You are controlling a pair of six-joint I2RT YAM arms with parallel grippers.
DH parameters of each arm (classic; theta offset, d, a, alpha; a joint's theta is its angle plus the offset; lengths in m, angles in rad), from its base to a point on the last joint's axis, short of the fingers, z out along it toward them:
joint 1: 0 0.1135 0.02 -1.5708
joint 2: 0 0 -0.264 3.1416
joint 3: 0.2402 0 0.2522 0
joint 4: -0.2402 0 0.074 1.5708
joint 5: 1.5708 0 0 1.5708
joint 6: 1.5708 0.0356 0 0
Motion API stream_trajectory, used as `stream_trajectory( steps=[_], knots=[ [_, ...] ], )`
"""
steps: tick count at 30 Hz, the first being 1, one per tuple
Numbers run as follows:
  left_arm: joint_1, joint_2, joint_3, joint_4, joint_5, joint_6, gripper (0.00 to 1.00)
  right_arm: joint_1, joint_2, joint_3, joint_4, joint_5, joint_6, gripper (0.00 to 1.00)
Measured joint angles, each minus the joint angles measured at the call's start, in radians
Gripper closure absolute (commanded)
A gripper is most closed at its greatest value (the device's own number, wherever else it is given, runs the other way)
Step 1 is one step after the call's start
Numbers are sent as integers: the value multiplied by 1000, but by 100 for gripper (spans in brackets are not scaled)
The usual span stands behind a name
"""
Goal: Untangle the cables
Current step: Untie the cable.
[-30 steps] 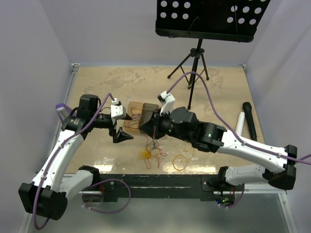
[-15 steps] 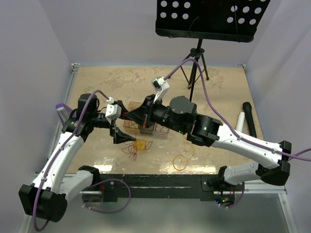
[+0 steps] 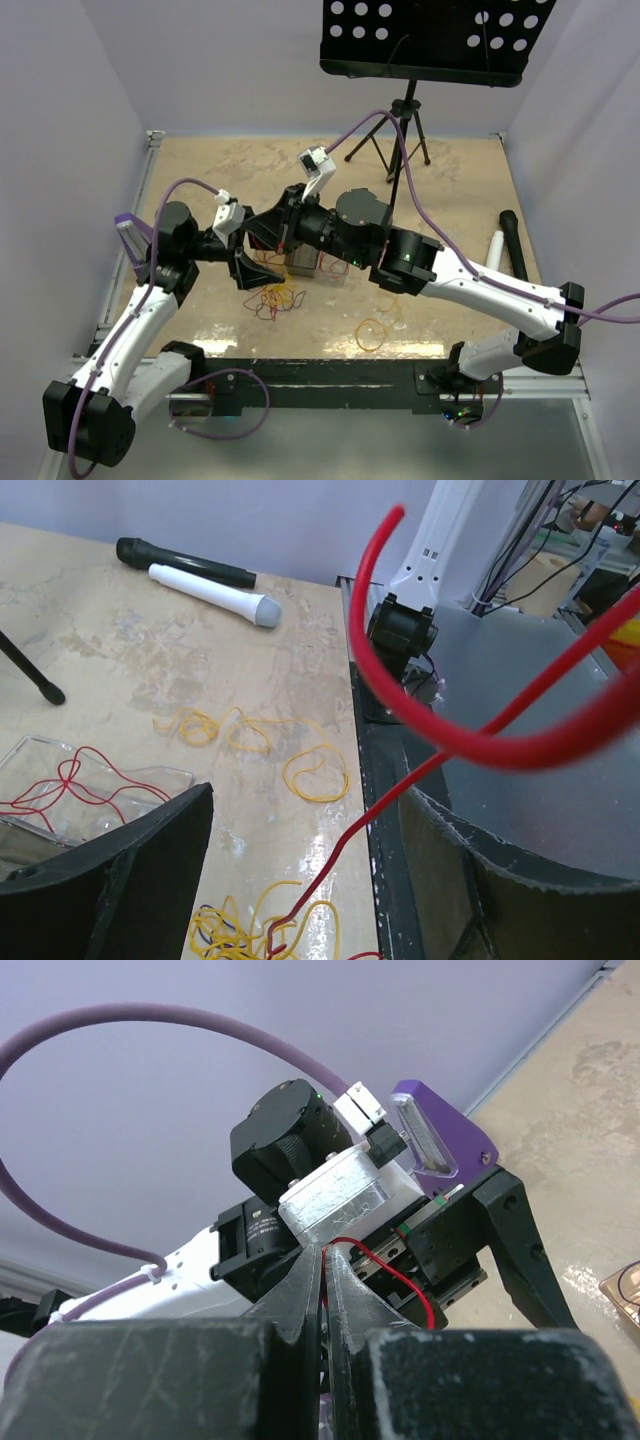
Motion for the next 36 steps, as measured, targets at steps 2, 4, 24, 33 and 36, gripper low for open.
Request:
stream_trajectory(
  steps=[2, 4, 24, 33, 36],
  knots=[
    [-2, -14, -11, 26, -8, -25, 30, 2, 3, 13, -11, 7, 0, 100],
    [-5, -21, -13, 12, -23, -5, 34, 6, 3, 24, -21, 19, 0, 100],
    [-24, -5, -45, -343, -201, 418, 60, 5, -141, 263, 9, 200, -47, 100],
    [-25, 10, -45, -360, -251, 451, 61, 5, -203, 441, -109, 380, -124, 100],
    [-25, 10, -45, -360, -260, 454, 61, 5, -236, 492, -117, 443, -155, 100]
  ],
)
